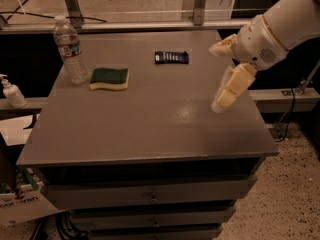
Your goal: Knock water bottle over
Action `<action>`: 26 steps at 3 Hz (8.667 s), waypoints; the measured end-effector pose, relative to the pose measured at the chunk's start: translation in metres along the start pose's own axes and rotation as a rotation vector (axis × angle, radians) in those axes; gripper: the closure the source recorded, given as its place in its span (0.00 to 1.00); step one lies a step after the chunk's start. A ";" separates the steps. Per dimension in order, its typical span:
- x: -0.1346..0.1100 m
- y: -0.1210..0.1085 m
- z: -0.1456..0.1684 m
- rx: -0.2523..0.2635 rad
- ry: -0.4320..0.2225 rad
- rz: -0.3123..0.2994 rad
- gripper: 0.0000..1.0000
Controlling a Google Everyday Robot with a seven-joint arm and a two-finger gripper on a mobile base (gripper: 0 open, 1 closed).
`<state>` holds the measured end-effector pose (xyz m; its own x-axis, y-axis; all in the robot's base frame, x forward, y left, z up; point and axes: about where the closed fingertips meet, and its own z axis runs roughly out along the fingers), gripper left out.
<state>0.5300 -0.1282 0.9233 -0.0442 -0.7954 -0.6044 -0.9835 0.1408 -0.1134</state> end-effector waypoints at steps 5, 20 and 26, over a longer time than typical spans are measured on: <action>-0.125 -0.014 0.044 -0.108 -0.483 -0.005 0.00; -0.256 -0.134 0.137 -0.110 -0.871 0.115 1.00; -0.116 -0.103 0.083 -0.063 -0.168 -0.066 1.00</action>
Offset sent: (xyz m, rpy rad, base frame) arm 0.0531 0.1138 0.0643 0.4344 -0.0295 0.1313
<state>0.6505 -0.0015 0.9400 0.0457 -0.6911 -0.7213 -0.9926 0.0499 -0.1106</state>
